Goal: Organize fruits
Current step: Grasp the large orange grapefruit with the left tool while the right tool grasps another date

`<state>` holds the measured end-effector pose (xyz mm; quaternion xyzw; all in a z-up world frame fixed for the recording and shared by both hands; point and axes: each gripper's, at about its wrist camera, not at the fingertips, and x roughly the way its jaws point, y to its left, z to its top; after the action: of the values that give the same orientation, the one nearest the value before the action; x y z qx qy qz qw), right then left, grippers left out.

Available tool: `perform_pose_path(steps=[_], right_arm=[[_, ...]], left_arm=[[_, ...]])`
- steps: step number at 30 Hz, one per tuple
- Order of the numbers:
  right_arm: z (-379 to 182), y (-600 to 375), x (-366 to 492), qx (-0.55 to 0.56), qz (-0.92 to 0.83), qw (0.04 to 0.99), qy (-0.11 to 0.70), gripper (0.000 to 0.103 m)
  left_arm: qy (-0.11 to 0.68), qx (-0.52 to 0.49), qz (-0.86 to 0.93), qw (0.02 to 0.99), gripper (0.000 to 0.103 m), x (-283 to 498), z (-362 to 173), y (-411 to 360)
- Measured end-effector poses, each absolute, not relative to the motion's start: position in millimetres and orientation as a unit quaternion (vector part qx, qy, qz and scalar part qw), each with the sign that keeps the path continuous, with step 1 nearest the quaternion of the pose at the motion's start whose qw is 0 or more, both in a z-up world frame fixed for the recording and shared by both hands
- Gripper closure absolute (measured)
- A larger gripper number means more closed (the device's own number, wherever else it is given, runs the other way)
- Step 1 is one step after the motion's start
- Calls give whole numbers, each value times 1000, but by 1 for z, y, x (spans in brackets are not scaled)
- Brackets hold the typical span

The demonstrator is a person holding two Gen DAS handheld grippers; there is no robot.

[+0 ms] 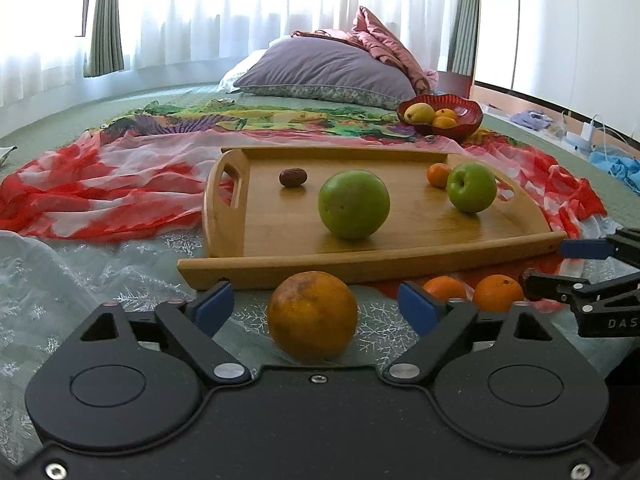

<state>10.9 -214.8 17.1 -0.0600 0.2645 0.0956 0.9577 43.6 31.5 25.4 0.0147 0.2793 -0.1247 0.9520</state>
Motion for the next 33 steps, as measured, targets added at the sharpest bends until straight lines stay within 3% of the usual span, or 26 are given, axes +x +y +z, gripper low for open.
perform_pose_path(steps=[6,9,13,22,33], right_arm=[[16,-215,12,-44,102,954,277,37],[15,-214,12,-48,105,954,278,48],[15,-211,11,-49,112,952,280,55],[14,-208,10,-49,117,950,285,63],[7,-203,13,-29,116,948,294,67]], left_arm=[[274,13,-128,953,33,40,26,31],[274,19,-129,953,37,39,25,30],[273,27,-128,953,40,38,23,27],[274,34,-121,953,43,39,17,24],[283,36,-104,953,55,45,4,25]])
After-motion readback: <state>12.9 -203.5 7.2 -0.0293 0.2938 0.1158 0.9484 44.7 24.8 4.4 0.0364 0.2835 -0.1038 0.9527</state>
